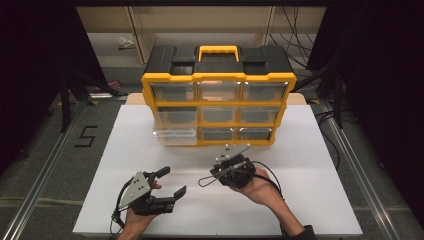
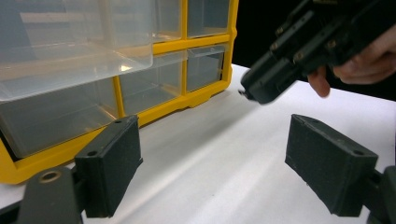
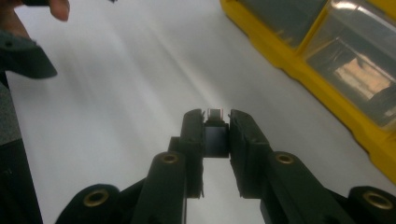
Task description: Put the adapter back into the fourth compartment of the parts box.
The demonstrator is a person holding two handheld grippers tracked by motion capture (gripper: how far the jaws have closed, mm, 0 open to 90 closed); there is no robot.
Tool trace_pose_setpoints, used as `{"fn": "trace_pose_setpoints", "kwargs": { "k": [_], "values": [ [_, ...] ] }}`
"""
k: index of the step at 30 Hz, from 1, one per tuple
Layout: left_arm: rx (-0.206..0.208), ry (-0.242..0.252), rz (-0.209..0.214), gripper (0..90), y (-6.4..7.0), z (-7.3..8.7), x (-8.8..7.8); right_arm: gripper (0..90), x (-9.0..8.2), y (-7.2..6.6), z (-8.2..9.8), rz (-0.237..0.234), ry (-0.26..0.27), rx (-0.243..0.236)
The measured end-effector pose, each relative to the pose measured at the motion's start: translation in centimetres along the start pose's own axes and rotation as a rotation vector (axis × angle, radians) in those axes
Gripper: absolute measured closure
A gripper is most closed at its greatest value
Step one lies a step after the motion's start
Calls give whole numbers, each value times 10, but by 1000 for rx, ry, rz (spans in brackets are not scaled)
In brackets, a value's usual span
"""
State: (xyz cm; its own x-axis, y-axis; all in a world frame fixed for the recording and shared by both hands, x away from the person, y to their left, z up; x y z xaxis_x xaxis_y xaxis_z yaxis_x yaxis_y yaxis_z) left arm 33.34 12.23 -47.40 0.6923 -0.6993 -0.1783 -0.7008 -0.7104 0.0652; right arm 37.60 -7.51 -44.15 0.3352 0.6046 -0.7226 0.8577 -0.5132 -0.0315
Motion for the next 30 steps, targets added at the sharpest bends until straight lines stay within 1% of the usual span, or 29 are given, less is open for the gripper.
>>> {"fn": "trace_pose_setpoints", "kwargs": {
  "k": [6,15,22,30],
  "values": [
    [0,2,1,177,0,0,0,763,-8,4,-16,15,26,-10],
    [-1,3,2,177,0,0,0,763,-13,7,-34,28,42,-30],
    [-3,4,1,177,0,0,0,763,-21,8,-50,33,69,-34],
    [-3,4,1,177,0,0,0,763,-27,9,-62,39,78,-37]
  ]
}}
Point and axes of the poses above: each handheld gripper's, and its own axes: x roughly forward along the jaws, z roughly out of its underside, y roughly to its right, the point moved 6 cm from there along x, roughly forward along the jaws, and after that the axes turned 5 degrees about -z, right-handed, at the moved point
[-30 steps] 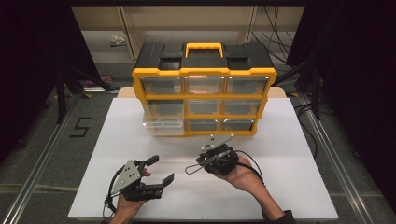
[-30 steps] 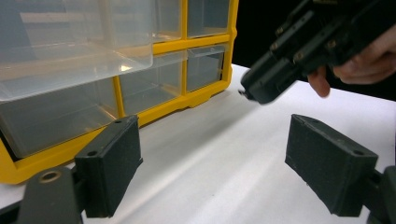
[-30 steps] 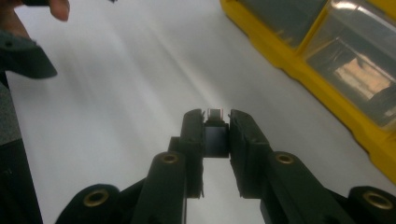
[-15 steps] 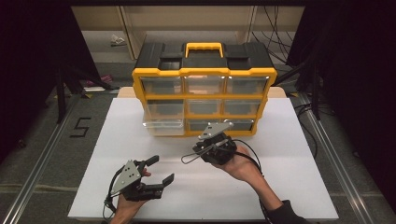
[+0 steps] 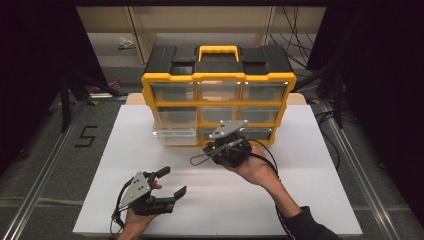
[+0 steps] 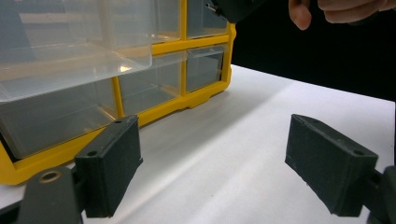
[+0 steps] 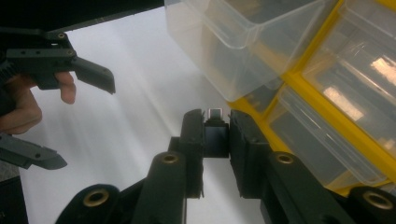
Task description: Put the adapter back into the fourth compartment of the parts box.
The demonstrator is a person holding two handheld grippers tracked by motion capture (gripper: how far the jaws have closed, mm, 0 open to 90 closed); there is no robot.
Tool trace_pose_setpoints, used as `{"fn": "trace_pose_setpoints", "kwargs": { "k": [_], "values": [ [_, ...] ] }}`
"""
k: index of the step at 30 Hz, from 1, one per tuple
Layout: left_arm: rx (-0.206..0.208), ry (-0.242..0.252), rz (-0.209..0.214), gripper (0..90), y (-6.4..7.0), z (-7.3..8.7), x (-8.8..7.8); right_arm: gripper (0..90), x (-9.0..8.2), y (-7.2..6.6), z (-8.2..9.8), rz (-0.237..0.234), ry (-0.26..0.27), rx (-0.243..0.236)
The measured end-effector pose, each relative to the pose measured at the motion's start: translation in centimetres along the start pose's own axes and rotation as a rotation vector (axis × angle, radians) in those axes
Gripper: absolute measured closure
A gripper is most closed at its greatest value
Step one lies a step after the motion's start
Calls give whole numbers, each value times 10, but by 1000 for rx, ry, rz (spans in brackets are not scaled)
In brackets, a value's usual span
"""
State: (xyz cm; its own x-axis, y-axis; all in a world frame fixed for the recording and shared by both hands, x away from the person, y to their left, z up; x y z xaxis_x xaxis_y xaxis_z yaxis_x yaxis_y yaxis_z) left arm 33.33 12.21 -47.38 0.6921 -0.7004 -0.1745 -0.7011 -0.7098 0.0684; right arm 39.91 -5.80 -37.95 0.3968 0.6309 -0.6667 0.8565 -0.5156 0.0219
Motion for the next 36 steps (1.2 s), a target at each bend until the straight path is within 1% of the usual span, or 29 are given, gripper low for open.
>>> {"fn": "trace_pose_setpoints", "kwargs": {
  "k": [5,12,18,20,36],
  "values": [
    [-1,1,2,177,0,0,0,763,-2,2,-6,6,7,0],
    [0,1,1,177,0,0,0,763,-5,4,-20,15,21,-9],
    [1,2,2,177,0,0,0,763,-7,3,-35,0,48,-3],
    [2,2,2,177,0,0,0,764,-6,4,-39,4,53,-5],
    [1,3,3,178,0,0,0,763,-3,9,-60,20,67,-11]
  ]
}}
Point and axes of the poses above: each handheld gripper's, and its own axes: x roughly forward along the jaws, z roughly out of its underside, y roughly to its right, the point moved 6 cm from there along x, roughly forward along the jaws, and after that the axes turned 5 degrees about -z, right-handed, at the moved point
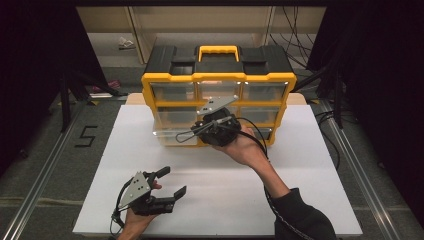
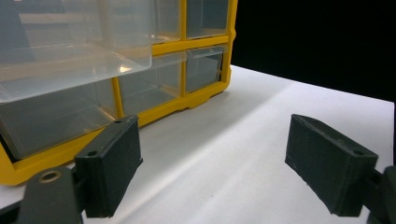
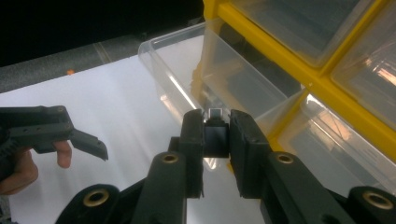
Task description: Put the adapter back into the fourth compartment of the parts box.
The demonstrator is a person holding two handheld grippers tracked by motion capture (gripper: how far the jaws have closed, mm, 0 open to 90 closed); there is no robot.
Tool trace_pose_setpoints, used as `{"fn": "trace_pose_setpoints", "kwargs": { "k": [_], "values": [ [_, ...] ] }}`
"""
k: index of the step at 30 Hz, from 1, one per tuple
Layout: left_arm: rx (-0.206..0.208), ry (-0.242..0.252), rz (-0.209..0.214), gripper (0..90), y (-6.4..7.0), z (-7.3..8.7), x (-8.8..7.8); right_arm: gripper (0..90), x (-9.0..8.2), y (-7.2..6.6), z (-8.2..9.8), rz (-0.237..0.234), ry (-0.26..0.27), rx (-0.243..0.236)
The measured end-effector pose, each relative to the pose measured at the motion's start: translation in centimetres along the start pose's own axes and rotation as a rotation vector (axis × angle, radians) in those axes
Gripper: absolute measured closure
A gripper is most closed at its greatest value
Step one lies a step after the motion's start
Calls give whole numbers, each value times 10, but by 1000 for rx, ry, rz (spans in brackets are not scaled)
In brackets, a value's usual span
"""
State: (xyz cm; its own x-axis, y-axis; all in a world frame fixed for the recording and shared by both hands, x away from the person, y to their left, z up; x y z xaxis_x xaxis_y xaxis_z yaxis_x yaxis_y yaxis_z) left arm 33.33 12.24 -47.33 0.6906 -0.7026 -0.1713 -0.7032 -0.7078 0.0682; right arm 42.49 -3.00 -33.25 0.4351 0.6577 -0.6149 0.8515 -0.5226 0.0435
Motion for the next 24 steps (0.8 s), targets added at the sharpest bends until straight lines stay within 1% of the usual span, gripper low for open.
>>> {"fn": "trace_pose_setpoints", "kwargs": {
  "k": [11,16,24],
  "values": [
    [1,2,1,178,0,0,0,763,8,2,-13,7,9,2],
    [0,4,2,177,0,-1,-1,763,11,4,-16,10,9,-2],
    [1,6,1,178,0,-1,-1,764,14,6,-21,14,13,6]
  ]
}}
Point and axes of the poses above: each handheld gripper's, and its own axes: x roughly forward along the jaws, z roughly out of its underside, y roughly to its right, the point moved 6 cm from there along x, roughly forward along the jaws, and after that the axes turned 5 degrees about -z, right-handed, at the moved point
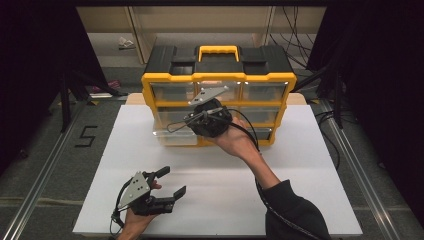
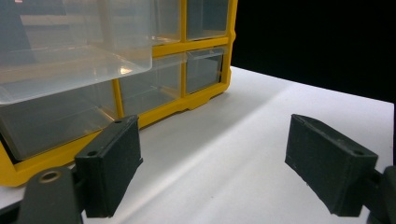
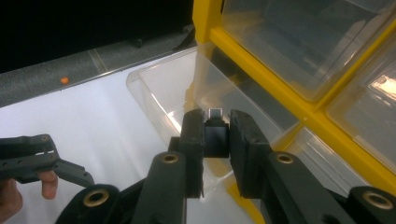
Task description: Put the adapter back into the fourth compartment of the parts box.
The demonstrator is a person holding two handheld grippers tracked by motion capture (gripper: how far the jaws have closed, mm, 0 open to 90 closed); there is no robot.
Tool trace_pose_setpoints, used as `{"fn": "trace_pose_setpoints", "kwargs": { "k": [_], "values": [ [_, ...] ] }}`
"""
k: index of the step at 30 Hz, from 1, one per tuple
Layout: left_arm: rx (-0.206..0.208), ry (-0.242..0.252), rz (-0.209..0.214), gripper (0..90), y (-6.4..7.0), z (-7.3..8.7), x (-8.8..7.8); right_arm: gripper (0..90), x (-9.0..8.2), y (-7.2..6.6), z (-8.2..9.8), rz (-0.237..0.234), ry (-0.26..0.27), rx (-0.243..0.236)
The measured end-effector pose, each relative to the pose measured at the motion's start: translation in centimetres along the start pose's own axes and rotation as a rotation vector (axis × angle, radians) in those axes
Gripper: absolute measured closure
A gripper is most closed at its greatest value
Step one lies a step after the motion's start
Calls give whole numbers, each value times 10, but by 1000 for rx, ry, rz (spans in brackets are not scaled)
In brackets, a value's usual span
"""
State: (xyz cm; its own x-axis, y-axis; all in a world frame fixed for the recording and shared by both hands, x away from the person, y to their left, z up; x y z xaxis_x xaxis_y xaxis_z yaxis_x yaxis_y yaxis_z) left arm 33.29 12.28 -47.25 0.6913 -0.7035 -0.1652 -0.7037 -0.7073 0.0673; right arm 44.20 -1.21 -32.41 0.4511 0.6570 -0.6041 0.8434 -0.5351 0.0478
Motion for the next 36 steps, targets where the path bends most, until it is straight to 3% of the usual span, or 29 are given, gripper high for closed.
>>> {"fn": "trace_pose_setpoints", "kwargs": {
  "k": [36],
  "values": [
    [0,2,-1,179,0,0,-1,763,26,7,-16,17,-31,30]
  ]
}}
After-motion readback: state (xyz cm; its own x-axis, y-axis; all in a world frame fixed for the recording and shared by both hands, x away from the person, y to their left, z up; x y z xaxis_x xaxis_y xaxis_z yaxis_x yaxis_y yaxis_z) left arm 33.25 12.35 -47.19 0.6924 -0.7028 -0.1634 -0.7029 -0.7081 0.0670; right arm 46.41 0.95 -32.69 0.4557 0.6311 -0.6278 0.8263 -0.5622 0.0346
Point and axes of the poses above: each handheld gripper's, and its own axes: x roughly forward along the jaws, z roughly out of its underside, y roughly to its right, the point moved 6 cm from there along x, roughly forward along the jaws, and after that the axes turned 5 degrees about -z, right-handed, at the moved point
